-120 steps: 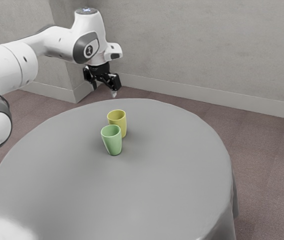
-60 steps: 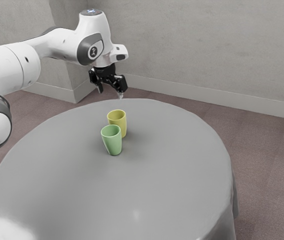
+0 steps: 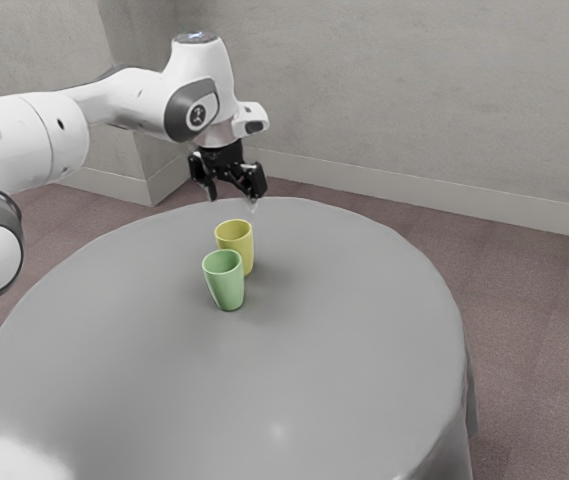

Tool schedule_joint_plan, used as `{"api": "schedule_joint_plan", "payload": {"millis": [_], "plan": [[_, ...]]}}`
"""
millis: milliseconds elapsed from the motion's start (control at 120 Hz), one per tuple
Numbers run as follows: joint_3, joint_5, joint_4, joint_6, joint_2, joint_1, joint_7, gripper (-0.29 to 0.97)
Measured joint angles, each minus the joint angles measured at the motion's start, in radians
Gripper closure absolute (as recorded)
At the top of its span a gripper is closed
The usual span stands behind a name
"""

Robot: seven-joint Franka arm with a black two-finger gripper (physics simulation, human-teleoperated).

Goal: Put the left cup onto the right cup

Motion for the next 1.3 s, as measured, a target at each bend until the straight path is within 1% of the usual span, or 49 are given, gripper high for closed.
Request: {"api": "schedule_joint_plan", "payload": {"millis": [583, 925, 1300], "plan": [[0.006, 0.007, -0.018, 0.039, 0.019, 0.005, -0.044, 0.00], [0.010, 0.006, 0.047, 0.052, 0.070, 0.007, -0.034, 0.00], [0.011, 0.000, 0.063, 0.053, 0.088, 0.026, -0.014, 0.00]]}}
